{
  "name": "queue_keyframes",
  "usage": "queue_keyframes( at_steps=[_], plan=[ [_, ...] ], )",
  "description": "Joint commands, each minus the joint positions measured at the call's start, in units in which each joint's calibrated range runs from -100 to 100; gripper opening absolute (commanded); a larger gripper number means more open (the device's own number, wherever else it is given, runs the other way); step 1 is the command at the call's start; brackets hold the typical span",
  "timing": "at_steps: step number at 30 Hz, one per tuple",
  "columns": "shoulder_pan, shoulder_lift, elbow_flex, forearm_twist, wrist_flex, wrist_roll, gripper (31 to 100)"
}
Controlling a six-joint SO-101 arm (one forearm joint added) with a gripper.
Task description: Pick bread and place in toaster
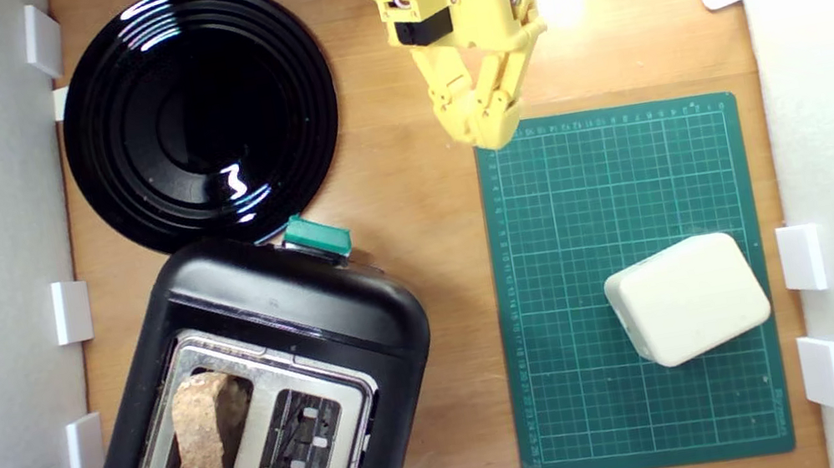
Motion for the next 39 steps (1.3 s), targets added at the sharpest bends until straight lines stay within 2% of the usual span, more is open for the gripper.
queue_keyframes(
  at_steps=[1,15,26,39],
  plan=[
    [0.0,-5.26,4.24,0.67,-0.48,1.91,44.9],
    [0.08,-19.41,20.4,0.67,-0.06,4.84,32.2],
    [0.24,-25.23,32.29,0.76,0.03,6.41,31.9],
    [4.19,-30.97,43.01,0.67,1.31,9.34,31.9]
  ],
)
